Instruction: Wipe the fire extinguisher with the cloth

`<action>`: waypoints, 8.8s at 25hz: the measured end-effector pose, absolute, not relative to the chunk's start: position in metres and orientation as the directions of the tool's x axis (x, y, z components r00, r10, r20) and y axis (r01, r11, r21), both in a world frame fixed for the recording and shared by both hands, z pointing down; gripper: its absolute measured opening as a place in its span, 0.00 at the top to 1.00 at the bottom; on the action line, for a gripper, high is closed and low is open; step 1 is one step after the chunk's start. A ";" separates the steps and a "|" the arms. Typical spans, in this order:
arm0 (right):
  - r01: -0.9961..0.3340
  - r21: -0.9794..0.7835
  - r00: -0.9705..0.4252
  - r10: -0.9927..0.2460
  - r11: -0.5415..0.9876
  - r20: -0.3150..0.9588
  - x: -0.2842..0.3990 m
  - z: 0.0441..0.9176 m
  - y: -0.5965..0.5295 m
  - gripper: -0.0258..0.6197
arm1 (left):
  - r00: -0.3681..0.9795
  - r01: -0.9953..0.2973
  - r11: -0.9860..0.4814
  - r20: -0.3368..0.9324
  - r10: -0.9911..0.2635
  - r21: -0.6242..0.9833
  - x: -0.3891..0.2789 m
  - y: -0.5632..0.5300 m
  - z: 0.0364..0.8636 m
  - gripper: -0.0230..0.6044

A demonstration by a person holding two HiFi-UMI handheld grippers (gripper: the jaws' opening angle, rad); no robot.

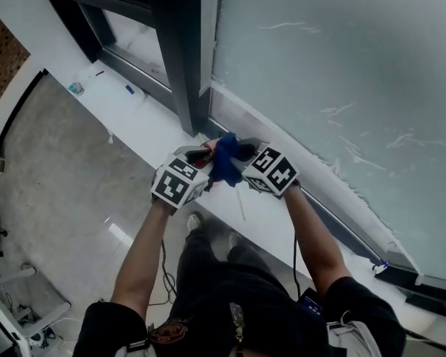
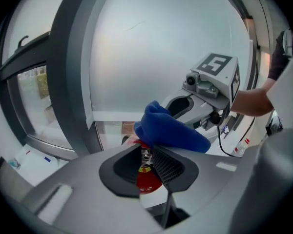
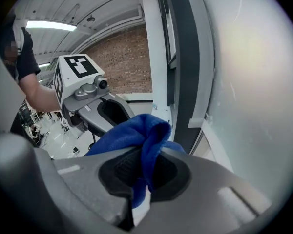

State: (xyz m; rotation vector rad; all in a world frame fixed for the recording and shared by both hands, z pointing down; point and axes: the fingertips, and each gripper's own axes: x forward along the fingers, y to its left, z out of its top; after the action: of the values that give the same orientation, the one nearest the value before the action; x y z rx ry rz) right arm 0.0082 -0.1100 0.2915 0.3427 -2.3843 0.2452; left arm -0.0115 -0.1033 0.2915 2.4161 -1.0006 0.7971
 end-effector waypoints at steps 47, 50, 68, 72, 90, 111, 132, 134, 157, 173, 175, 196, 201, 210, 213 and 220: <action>-0.641 -0.117 -0.617 -0.418 0.759 0.667 0.038 0.349 -0.149 0.92 | 0.601 -0.662 -0.741 0.670 -0.436 0.111 -0.006 -0.096 0.296 0.95; -0.693 -0.124 -0.562 -0.425 0.710 0.710 0.060 0.378 -0.148 0.92 | 0.560 -0.665 -0.744 0.702 -0.440 0.065 -0.002 -0.095 0.295 0.95; -0.758 -0.240 -0.603 -0.512 0.606 0.612 0.152 0.364 -0.110 0.92 | 0.246 -0.338 -0.912 0.914 -0.323 -0.231 0.061 -0.082 0.345 0.51; -0.779 -0.248 -0.593 -0.547 0.575 0.591 0.175 0.360 -0.108 0.92 | 0.201 -0.347 -0.891 0.904 -0.377 -0.294 0.056 -0.094 0.341 0.67; -0.585 -0.280 -0.790 -0.457 0.762 0.408 0.076 0.309 -0.113 0.92 | 0.332 -0.803 -0.567 0.652 -0.682 -0.185 0.004 -0.121 0.252 0.91; -0.437 -0.214 -0.879 -0.364 0.873 0.309 -0.035 0.265 -0.186 0.92 | 0.402 -0.860 -0.510 0.589 -0.701 -0.020 -0.024 -0.105 0.242 0.86; -0.228 -0.111 -0.879 -0.155 0.967 0.451 -0.059 0.295 -0.152 0.92 | 0.395 -0.847 -0.528 0.598 -0.698 -0.057 -0.024 -0.094 0.241 0.84; -0.239 -0.103 -0.877 -0.169 0.965 0.450 -0.068 0.295 -0.162 0.92 | 0.398 -0.848 -0.527 0.596 -0.697 -0.049 -0.023 -0.092 0.241 0.84; -0.494 0.076 -0.834 -0.496 0.866 0.242 0.073 0.150 -0.187 0.92 | 0.506 -0.681 -0.729 0.674 -0.538 -0.071 0.063 -0.082 0.270 0.90; -0.632 0.129 -0.756 -0.644 0.764 0.111 0.070 0.091 -0.124 0.92 | 0.624 -0.663 -0.749 0.541 -0.564 -0.017 0.017 -0.023 0.221 0.92; -0.659 0.142 -0.733 -0.673 0.739 0.099 0.065 0.079 -0.108 0.92 | 0.634 -0.665 -0.747 0.514 -0.578 -0.020 0.004 -0.014 0.214 0.93; -0.858 -0.038 -0.514 -0.853 0.513 0.091 -0.005 0.105 0.088 0.93 | 0.753 -0.646 -0.760 0.227 -0.618 0.071 -0.078 0.092 0.138 0.95; -0.858 -0.058 -0.513 -0.856 0.510 0.069 0.003 0.095 0.119 0.93 | 0.768 -0.632 -0.771 0.193 -0.610 0.077 -0.065 0.111 0.123 0.95; -0.843 -0.057 -0.537 -0.843 0.535 0.025 0.016 0.074 0.172 0.93 | 0.753 -0.646 -0.763 0.189 -0.631 0.028 -0.045 0.157 0.099 0.95; -0.840 -0.071 -0.540 -0.841 0.539 0.009 0.018 0.069 0.187 0.92 | 0.749 -0.648 -0.761 0.195 -0.633 0.018 -0.045 0.175 0.096 0.95; -0.825 -0.086 -0.559 -0.829 0.558 -0.009 0.020 0.064 0.212 0.92 | 0.737 -0.661 -0.750 0.208 -0.643 0.021 -0.044 0.198 0.096 0.95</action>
State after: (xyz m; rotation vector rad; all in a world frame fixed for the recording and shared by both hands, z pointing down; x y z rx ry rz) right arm 0.0201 0.2116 0.0639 1.4954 -2.8148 0.1147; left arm -0.0441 0.1978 0.0965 2.8401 -1.0693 0.2869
